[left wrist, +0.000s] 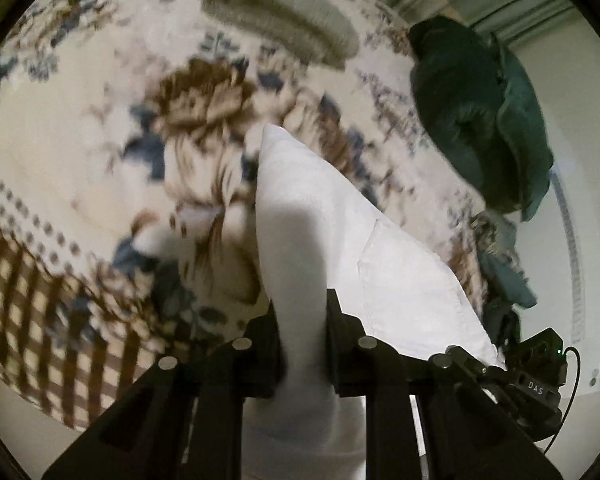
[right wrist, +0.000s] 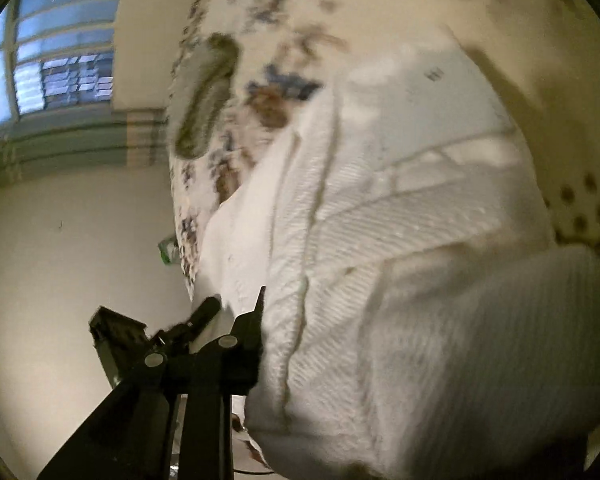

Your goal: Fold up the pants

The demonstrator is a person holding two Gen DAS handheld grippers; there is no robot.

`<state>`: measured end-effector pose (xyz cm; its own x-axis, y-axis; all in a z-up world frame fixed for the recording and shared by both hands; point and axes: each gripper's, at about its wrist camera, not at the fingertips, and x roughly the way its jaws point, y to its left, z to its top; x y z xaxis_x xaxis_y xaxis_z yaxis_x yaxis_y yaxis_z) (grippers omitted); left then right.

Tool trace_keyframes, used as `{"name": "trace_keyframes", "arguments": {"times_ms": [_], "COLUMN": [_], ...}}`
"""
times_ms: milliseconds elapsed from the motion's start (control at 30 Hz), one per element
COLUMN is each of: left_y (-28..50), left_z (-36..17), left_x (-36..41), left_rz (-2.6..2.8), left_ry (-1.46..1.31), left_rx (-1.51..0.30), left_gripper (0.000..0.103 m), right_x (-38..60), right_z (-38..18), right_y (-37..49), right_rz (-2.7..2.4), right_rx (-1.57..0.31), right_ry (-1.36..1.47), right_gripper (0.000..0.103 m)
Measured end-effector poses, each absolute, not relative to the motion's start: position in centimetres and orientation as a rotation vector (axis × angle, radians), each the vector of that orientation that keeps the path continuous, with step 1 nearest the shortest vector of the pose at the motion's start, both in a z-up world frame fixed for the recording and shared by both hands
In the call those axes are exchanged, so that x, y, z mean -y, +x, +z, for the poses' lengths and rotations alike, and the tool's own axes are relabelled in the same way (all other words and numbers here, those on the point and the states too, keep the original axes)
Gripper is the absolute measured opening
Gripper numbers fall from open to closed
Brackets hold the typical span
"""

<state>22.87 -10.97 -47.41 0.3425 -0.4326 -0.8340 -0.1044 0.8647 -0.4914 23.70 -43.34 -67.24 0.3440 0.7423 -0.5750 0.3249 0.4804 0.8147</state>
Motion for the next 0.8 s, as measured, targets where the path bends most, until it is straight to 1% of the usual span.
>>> {"name": "trace_keyframes", "arguments": {"times_ms": [100,200,300,467,633,800], "left_y": [25.1,29.1,34.7,47.1,59.5,68.6], "left_z": [-44.2,-41.3,-38.9,-36.4,-37.3,-41.8], "left_x": [9.7,8.3,6.5,2.8,-1.5,-4.7], "left_rz": [-0.239,-0.251,-0.266,-0.297,-0.313,-0.308], "left_ry": [-0.515,-0.522,-0.519,-0.499,-0.455,-0.399], "left_rx": [-1.18,-1.142,-1.101,-1.031,-0.993,-0.996], "left_gripper": [0.016,0.016,0.015,0.015,0.015,0.016], "right_x": [42.9,41.7,39.8,36.1,31.8,27.0], "right_z": [-63.0,-59.1,-56.3,-53.3,-54.0,-58.8], "right_y": [26.5,30.7,35.8,47.3,59.7,71.9], "right_rz": [0.385,0.405,0.41,0.409,0.405,0.407], "right_rx": [-1.22,-1.182,-1.139,-1.048,-0.993,-0.978], "right_ry": [1.064,1.039,1.037,1.051,1.064,1.061], "right_gripper": [0.026,0.026,0.026,0.026,0.026,0.026]}}
